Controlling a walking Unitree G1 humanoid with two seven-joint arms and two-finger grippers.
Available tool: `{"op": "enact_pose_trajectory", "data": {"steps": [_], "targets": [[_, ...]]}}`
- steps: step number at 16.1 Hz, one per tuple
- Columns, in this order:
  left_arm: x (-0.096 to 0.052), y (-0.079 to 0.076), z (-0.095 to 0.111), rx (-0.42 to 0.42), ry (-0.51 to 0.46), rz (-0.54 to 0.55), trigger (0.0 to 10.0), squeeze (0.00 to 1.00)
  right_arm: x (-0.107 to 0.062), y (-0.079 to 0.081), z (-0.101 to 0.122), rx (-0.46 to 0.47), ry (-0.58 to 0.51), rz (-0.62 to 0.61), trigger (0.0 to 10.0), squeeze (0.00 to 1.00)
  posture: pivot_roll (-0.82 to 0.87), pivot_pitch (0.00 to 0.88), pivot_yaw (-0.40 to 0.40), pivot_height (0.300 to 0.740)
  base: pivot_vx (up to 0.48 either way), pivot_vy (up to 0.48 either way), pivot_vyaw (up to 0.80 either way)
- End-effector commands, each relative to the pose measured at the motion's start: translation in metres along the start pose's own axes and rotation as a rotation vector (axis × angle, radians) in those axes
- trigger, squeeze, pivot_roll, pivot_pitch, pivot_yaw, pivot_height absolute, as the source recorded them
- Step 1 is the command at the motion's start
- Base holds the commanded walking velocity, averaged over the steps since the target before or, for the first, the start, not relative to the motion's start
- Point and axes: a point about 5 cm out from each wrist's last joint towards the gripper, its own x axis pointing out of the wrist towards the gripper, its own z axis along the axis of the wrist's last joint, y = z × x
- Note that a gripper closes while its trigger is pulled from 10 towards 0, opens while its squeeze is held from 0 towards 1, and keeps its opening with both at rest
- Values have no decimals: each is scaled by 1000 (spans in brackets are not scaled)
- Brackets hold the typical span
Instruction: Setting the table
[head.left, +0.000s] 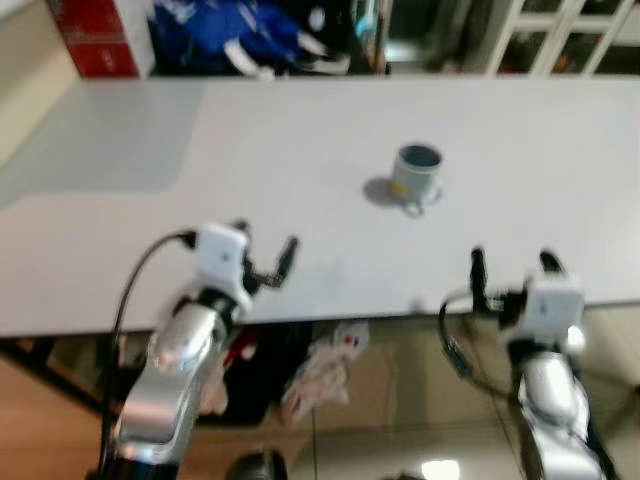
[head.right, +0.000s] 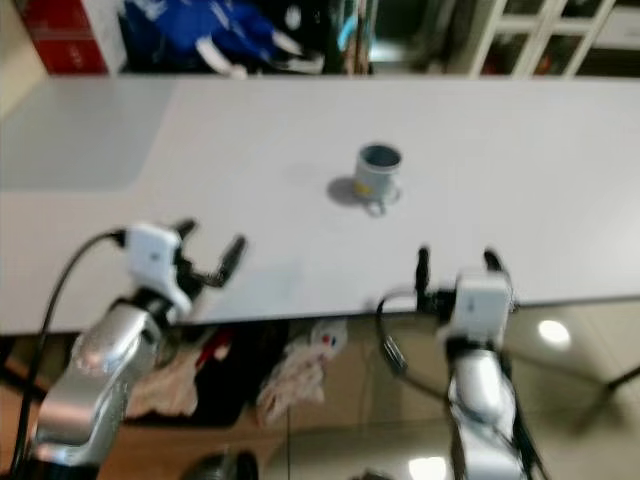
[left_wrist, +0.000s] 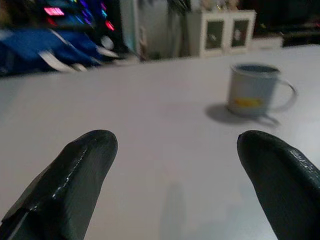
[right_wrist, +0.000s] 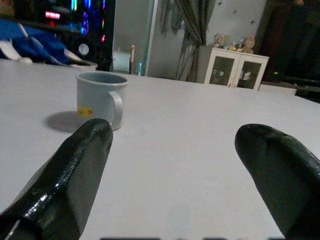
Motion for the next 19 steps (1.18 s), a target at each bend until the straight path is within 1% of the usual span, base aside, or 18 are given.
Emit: {"op": "enact_pose_trajectory", "data": {"steps": [1,2,3,4,5,6,7,8,9,10,11,12,15,16,17,18,19], "targets": [[-5,14,-4,21,9,71,10000,0,-3,-1,5,25,-40,-11,10000,0,-60,0,26,740,0,0,0],[-9,17,-5,1,11,81,10000,0,-7,-1,1,32,-23,-19,10000,0,-64,0,23,740,0,0,0],[-18,25,-8,-104,5,145,10000,0,-14,-7,-8,70,37,-77,10000,0,-64,0,22,740,0,0,0],[-25,26,-17,-233,28,172,10000,0,-20,-15,-14,111,92,-136,10000,0,-65,0,18,740,0,0,0],[-28,22,-29,-252,88,158,10000,0,-23,-17,-16,111,110,-142,10000,0,-68,0,18,740,0,0,0],[-31,15,-47,-281,221,91,10000,0,-26,-18,-19,106,121,-134,10000,0,-68,0,18,740,0,0,0],[-34,12,-56,-297,290,49,10000,0,-29,-17,-19,105,122,-119,10000,0,-65,0,12,740,0,0,0],[-35,10,-52,-294,270,7,10000,0,-29,-15,-20,98,123,-91,10000,0,-68,0,13,740,0,0,0],[-36,11,-45,-271,227,4,10000,0,-30,-14,-21,99,128,-63,10000,0,-67,0,16,740,0,0,0],[-34,14,-41,-216,192,57,10000,0,-31,-13,-24,97,145,-52,10000,0,-70,0,15,740,0,0,0],[-32,15,-39,-193,180,79,10000,0,-31,-12,-25,95,152,-49,10000,0,-70,0,15,740,0,0,0],[-26,15,-36,-180,169,70,10000,0,-30,-10,-27,86,160,-20,10000,0,-73,0,12,740,0,0,0],[-21,12,-34,-166,151,71,10000,0,-27,-9,-34,87,188,-12,10000,0,-69,0,4,740,0,0,0],[-20,10,-34,-152,160,66,10000,0,-25,-9,-34,88,187,-4,10000,0,-68,0,3,740,0,0,0],[-21,8,-34,-149,164,62,10000,0,-23,-10,-34,87,187,0,10000,0,-66,0,2,740,0,0,0],[-22,8,-35,-164,168,71,10000,0,-20,-12,-32,88,187,5,10000,0,-65,0,1,740,0,0,0],[-22,8,-34,-162,168,73,10000,0,-19,-11,-32,90,189,8,10000,0,-65,0,0,740,0,0,0]]}}
